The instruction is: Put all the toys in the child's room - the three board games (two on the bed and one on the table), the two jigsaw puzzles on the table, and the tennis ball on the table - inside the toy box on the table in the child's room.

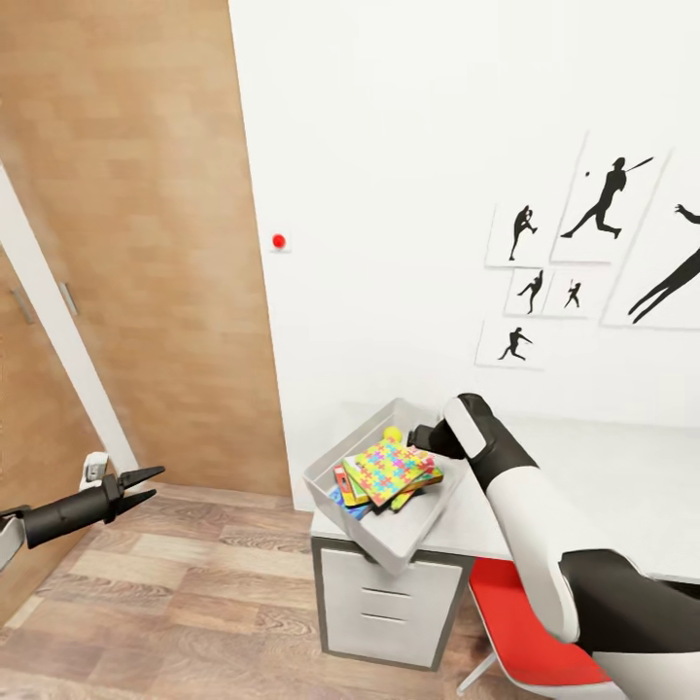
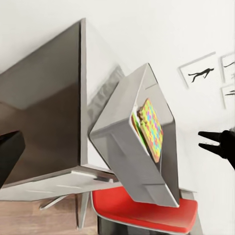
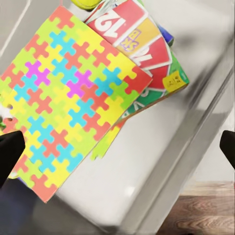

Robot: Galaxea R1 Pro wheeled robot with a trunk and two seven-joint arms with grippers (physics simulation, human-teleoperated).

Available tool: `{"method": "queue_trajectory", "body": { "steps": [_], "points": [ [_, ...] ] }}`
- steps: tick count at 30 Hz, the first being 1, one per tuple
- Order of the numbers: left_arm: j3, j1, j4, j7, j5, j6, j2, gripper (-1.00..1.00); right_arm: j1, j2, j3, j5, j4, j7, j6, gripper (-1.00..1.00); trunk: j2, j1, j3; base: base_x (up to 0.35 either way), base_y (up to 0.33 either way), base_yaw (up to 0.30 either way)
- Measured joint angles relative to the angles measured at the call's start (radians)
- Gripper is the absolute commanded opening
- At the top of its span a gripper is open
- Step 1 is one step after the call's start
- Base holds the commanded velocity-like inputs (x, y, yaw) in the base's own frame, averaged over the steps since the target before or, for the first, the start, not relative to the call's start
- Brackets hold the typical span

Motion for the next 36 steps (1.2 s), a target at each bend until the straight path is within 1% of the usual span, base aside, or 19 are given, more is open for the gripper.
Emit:
{"method": "queue_trajectory", "body": {
  "steps": [4, 12, 18, 19, 24, 32, 36],
  "points": [
    [0.0, 0.0, 0.0, -0.001, 0.0, -0.001, 0.001, 1.0, 0.02, -0.002, -0.017, -0.002, -0.001, 0.0, 0.0, 1.0, 0.0, 0.0, 0.0, 0.0, 0.098, 0.0],
    [0.0, 0.002, 0.0, -0.002, -0.001, -0.005, 0.001, 1.0, 0.018, 0.0, -0.028, -0.002, -0.008, 0.001, 0.0, 1.0, 0.0, 0.0, 0.0, 0.0, 0.016, -0.029],
    [0.001, 0.002, 0.001, -0.002, 0.0, -0.006, 0.001, 1.0, 0.012, 0.003, -0.028, -0.002, -0.04, 0.0, 0.017, 1.0, 0.0, 0.0, -0.002, 0.0, 0.001, -0.213],
    [0.001, 0.002, 0.001, -0.002, 0.0, -0.006, 0.001, 1.0, 0.011, 0.003, -0.029, -0.003, -0.096, 0.001, 0.035, 1.0, 0.0, 0.0, -0.003, 0.0, 0.0, -0.245],
    [0.002, 0.002, 0.001, -0.003, 0.001, -0.006, 0.001, 1.0, 0.01, 0.0, -0.029, -0.001, -0.171, -0.001, 0.073, 1.0, 0.0, 0.0, -0.006, 0.0, 0.0, -0.253],
    [0.002, 0.002, 0.001, -0.004, 0.0, -0.007, 0.002, 1.0, 0.01, -0.004, -0.031, -0.002, -0.197, -0.002, 0.083, 1.0, 0.0, 0.0, -0.012, 0.0, 0.006, -0.256],
    [0.003, 0.001, 0.0, -0.005, 0.0, -0.007, 0.002, 1.0, 0.01, -0.004, -0.038, -0.002, -0.198, -0.002, 0.083, 1.0, 0.0, 0.0, -0.014, 0.0, 0.139, -0.257]
  ]
}}
